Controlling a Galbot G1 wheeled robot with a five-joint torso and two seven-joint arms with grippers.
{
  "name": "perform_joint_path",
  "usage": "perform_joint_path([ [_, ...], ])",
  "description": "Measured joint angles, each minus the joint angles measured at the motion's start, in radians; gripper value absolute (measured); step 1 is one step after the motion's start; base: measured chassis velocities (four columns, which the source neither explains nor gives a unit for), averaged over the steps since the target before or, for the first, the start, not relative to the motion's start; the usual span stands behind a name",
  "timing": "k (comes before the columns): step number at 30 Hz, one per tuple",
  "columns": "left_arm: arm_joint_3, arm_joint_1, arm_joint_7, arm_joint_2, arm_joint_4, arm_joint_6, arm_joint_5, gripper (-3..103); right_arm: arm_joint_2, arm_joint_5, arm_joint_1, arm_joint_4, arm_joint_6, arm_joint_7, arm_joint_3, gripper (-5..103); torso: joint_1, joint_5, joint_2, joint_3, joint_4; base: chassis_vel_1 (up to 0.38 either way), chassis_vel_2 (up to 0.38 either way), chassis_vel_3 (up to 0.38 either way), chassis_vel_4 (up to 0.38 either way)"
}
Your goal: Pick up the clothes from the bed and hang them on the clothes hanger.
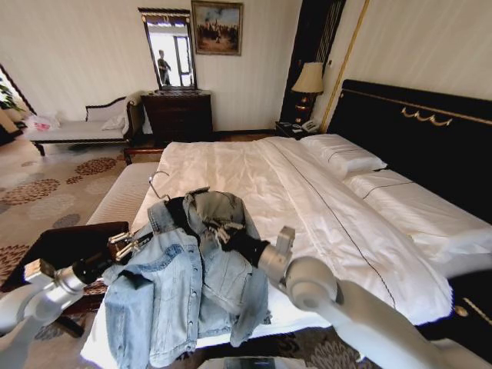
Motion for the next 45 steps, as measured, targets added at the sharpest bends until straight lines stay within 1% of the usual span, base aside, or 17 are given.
perform_joint_path([
  [3, 0.001, -0.022, -0.018, 0.015, -0.001, 0.005, -0.019, 18, 0.0, -0.044, -0.052, -0.002, 0.001, -0.018, -0.01, 3, 0.0, 0.0001, 0.0, 0.0, -0.0001, 0.0, 0.0, 0.0, 0.0],
  [10, -0.013, -0.041, -0.043, 0.037, -0.001, 0.008, -0.05, 18, 0.008, -0.074, -0.08, -0.011, 0.003, -0.037, -0.018, 3, 0.0, 0.0, 0.0, 0.0, 0.0001, 0.0, 0.0, 0.0, 0.0],
  [13, -0.027, -0.049, -0.058, 0.045, 0.001, 0.008, -0.068, 11, 0.011, -0.086, -0.083, -0.021, 0.002, -0.049, -0.033, 3, 0.0, 0.0, 0.0, 0.0, 0.0001, 0.0, 0.0, 0.0, 0.0],
  [14, -0.027, -0.049, -0.058, 0.045, 0.001, 0.008, -0.068, 11, 0.011, -0.086, -0.083, -0.021, 0.002, -0.049, -0.033, 3, 0.0, 0.0, 0.0, 0.0, 0.0001, 0.0, 0.0, 0.0, 0.0],
  [15, -0.03, -0.051, -0.059, 0.048, 0.0, 0.008, -0.071, 6, 0.012, -0.09, -0.084, -0.025, 0.002, -0.053, -0.035, 3, 0.0, -0.0001, 0.0, 0.0, 0.0002, 0.0, 0.0, 0.0, 0.0],
  [17, -0.042, -0.054, -0.062, 0.057, -0.005, 0.008, -0.084, 1, 0.018, -0.108, -0.088, -0.039, 0.002, -0.06, -0.038, 3, 0.0, -0.0001, 0.0, 0.0, 0.0001, 0.0, 0.0, 0.0, 0.0],
  [20, -0.053, -0.055, -0.063, 0.068, -0.009, 0.008, -0.091, 0, 0.026, -0.141, -0.099, -0.05, 0.003, -0.066, -0.043, 3, 0.0, 0.0, 0.0, 0.0, 0.0001, 0.0, 0.0, 0.0, 0.0],
  [26, -0.048, -0.039, -0.058, 0.06, -0.006, 0.001, -0.071, 0, 0.03, -0.154, -0.096, -0.057, 0.008, -0.065, -0.044, 3, 0.0, 0.0002, 0.0, 0.0, 0.0002, 0.0, 0.0, 0.0, 0.0],
  [29, -0.039, -0.021, -0.047, 0.032, 0.001, -0.005, -0.043, 0, 0.028, -0.155, -0.098, -0.06, 0.01, -0.064, -0.041, 3, 0.0, 0.0001, 0.0, 0.0, 0.0001, 0.0, 0.0, 0.0, 0.0],
  [30, -0.039, -0.005, -0.038, 0.006, 0.005, -0.011, -0.028, 0, 0.027, -0.16, -0.109, -0.064, 0.01, -0.064, -0.041, 3, 0.0, 0.0003, 0.0, 0.0, -0.0001, 0.0, 0.0, 0.0, 0.0],
  [31, -0.039, -0.005, -0.038, 0.006, 0.005, -0.011, -0.028, 0, 0.027, -0.16, -0.109, -0.064, 0.01, -0.064, -0.041, 3, 0.0, 0.0003, 0.0, 0.0, -0.0001, 0.0, 0.0, 0.0, 0.0],
  [34, -0.033, 0.034, -0.009, -0.06, 0.036, -0.032, 0.007, 0, 0.025, -0.188, -0.138, -0.084, 0.012, -0.07, -0.051, 3, 0.0, 0.0003, 0.0, 0.0, 0.0001, 0.0, 0.0, 0.0, 0.0],
  [36, -0.011, 0.051, 0.017, -0.112, 0.093, -0.056, 0.039, 0, 0.023, -0.214, -0.155, -0.112, 0.012, -0.077, -0.071, 3, 0.0, 0.0, 0.0, 0.0, 0.0006, 0.0, 0.0, 0.0, 0.0],
  [39, 0.006, 0.045, 0.023, -0.132, 0.125, -0.063, 0.046, 0, 0.024, -0.222, -0.155, -0.136, 0.01, -0.077, -0.088, 3, 0.0, 0.0001, 0.0, 0.0, 0.0005, 0.0, 0.0, 0.0, 0.0],
  [42, 0.054, -0.001, 0.029, -0.175, 0.219, -0.079, 0.072, 0, 0.038, -0.238, -0.121, -0.215, 0.004, -0.073, -0.151, 3, 0.0, -0.0001, 0.0, 0.0, 0.0, 0.0, 0.0, 0.0, 0.0],
  [43, 0.054, -0.001, 0.029, -0.175, 0.219, -0.079, 0.072, 0, 0.038, -0.238, -0.121, -0.215, 0.004, -0.073, -0.151, 3, 0.0, -0.0001, 0.0, 0.0, 0.0, 0.0, 0.0, 0.0, 0.0],
  [45, 0.072, -0.022, 0.037, -0.195, 0.276, -0.086, 0.087, 0, 0.056, -0.245, -0.096, -0.276, -0.002, -0.064, -0.189, 3, 0.0, 0.0, 0.0, 0.0, -0.0001, 0.0, 0.0, 0.0, 0.0],
])
